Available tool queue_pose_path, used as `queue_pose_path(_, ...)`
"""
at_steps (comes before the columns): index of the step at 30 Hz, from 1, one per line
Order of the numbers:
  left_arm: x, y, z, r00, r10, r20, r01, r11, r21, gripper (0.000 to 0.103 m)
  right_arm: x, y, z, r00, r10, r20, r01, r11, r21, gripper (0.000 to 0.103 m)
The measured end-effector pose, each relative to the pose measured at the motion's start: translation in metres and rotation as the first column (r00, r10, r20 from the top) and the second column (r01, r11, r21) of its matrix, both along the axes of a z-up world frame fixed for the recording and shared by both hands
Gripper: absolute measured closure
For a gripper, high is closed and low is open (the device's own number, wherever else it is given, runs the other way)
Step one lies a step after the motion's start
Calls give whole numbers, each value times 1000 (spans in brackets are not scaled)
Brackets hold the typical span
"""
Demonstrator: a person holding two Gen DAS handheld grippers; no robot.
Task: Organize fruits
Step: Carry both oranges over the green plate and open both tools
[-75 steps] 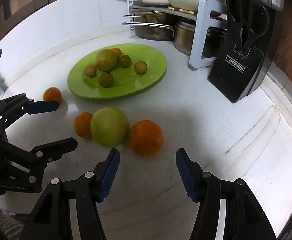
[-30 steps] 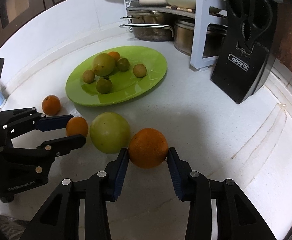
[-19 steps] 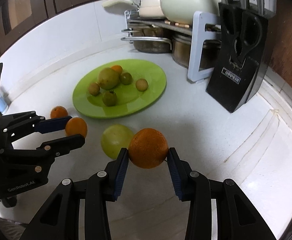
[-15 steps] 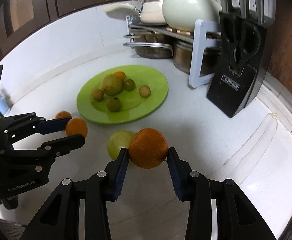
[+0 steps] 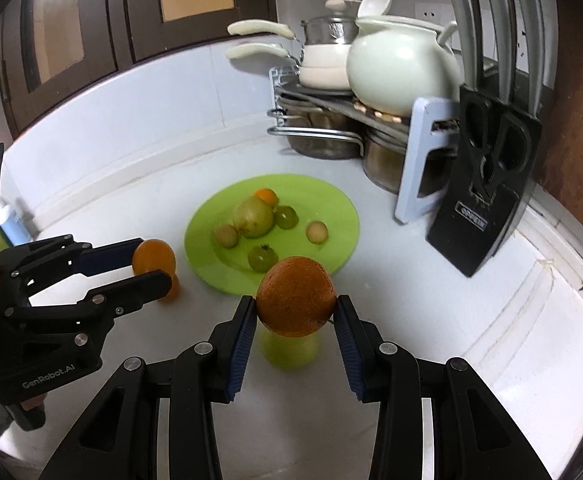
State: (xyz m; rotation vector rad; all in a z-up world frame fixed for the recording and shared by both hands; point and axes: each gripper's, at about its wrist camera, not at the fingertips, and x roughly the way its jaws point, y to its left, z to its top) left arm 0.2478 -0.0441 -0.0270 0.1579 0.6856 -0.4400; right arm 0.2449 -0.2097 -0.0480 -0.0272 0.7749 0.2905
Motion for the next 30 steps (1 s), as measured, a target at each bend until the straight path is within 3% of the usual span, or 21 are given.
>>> queue_pose_path(12,25,27,29,997,66,50,-67,998,18,68,28,27,24,999,31,31,-32,999,37,62)
queue_pose_path(30,91,37,25,996,86,-29,-85,996,27,68,97,49,32,999,43,4,-43,999,14,62)
